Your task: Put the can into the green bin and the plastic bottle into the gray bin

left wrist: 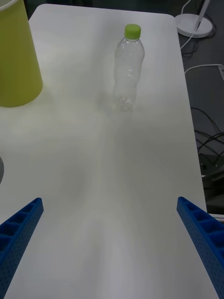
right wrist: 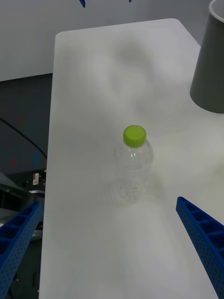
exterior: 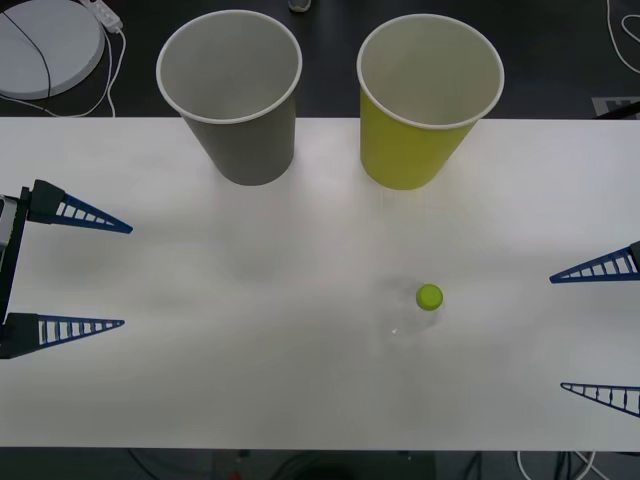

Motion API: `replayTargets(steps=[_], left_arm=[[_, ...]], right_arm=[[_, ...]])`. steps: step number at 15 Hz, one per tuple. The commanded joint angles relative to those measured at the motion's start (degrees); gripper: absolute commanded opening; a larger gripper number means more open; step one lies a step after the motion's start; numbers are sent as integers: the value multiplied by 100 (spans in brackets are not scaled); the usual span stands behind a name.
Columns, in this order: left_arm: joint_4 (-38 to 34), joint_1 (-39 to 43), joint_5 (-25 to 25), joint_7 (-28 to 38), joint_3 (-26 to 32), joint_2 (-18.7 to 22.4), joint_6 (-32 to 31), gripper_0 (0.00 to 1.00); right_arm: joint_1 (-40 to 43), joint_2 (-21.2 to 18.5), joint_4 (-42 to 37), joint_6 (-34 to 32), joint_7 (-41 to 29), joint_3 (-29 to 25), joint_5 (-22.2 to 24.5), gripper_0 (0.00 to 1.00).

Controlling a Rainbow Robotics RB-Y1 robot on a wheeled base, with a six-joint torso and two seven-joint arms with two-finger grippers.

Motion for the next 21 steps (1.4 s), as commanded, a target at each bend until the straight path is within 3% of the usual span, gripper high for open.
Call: replayTargets(steps=[1,9,13,21], left_arm=[[0,0,0,0,0,0,0,100],[0,0,0,0,0,0,0,100],[0,0,0,0,0,0,0,100],[0,0,0,0,0,0,0,100]], right_arm=[[0,0,0,0,0,0,0,100],[-9,123,26,-18,44,-44,-185,100],[-9,431,167,35,202,-44,-185,100],[-35,721,633,571,976,325,-176,100]])
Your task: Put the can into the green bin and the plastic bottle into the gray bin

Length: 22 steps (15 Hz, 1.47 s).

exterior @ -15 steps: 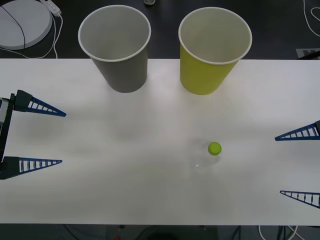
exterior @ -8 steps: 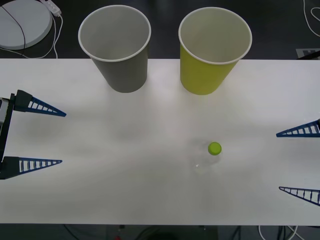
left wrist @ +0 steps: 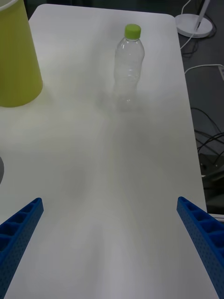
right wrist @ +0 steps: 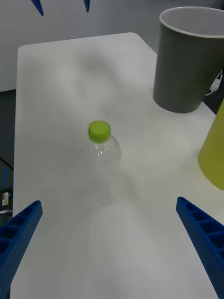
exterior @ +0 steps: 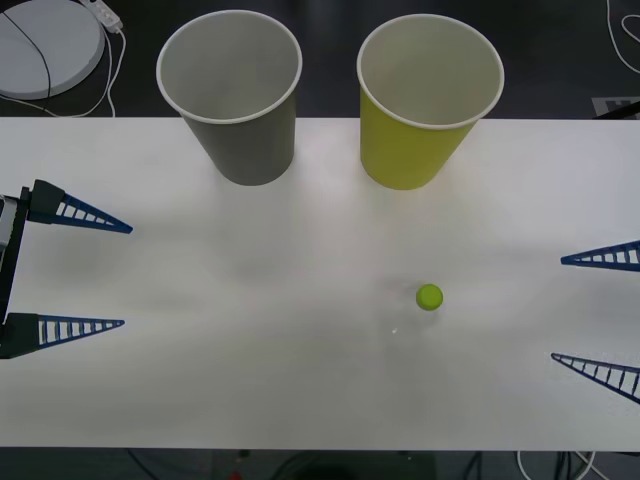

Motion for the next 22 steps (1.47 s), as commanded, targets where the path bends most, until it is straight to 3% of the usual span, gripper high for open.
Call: replayTargets(steps=[1,5,9,22], left_arm=[[0,0,0,0,0,0,0,100],[0,0,0,0,0,0,0,100],[0,0,0,0,0,0,0,100],[0,0,0,0,0,0,0,100]], right_arm=[[-33,51,212,212,442,267,-102,100],[-262,113,871,212,1057,926,-515,100],[-499,421,1346,186,1619,1321,-753,100],[-1448,913,2005,353,1865,2490,-823,100]])
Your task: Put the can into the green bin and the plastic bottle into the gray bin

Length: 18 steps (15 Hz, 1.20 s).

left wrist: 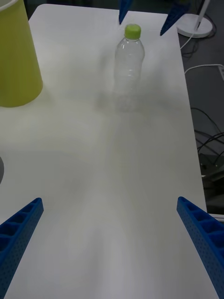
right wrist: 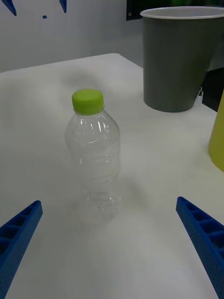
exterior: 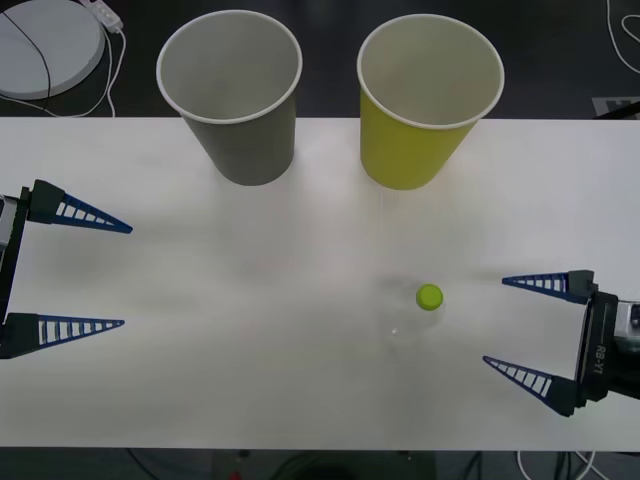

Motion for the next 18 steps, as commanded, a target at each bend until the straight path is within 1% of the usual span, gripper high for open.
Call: replayTargets(steps=[1,4,9,18], left_arm=[[0,0,0,0,0,0,0,100],[0,0,0,0,0,0,0,100],[0,0,0,0,0,0,0,100],[0,0,0,0,0,0,0,100]], right_arm=[[-141,135,12,90,30,188,0,100],[-361,205,12,318,39,531,-8,100],[-572,337,12,512,4,742,53,100],[-1029,469,12,890,30,1357,53,100]])
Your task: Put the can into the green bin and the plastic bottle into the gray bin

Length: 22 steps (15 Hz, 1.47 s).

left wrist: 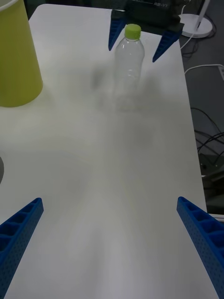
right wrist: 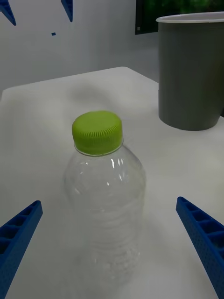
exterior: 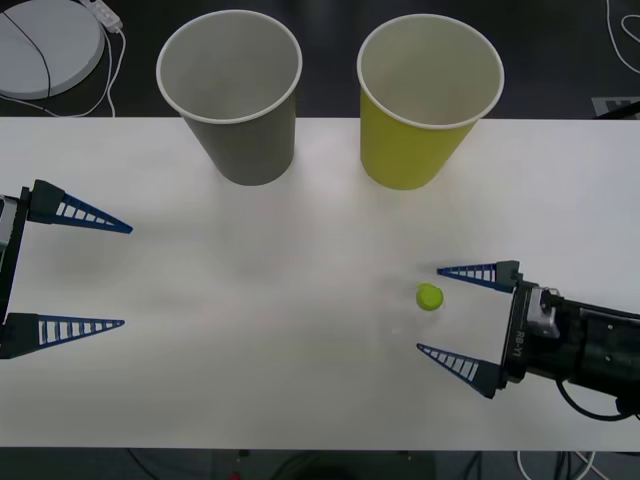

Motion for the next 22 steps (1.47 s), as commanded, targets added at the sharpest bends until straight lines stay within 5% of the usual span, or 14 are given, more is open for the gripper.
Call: replayTargets(steps=[1,15,16,17,22], left_arm=[[0,0,0,0,0,0,0,100],[0,0,0,0,0,0,0,100],[0,0,0,0,0,0,0,100],[0,0,0,0,0,0,0,100],[0,0,0,0,0,0,0,100]], right_arm=[[-110,72,0,128,24,139,11,100],[-391,274,0,489,41,544,55,100],[-391,283,0,489,41,552,55,34],[-400,292,-8,489,41,544,55,2],[-400,292,0,489,33,544,55,0]])
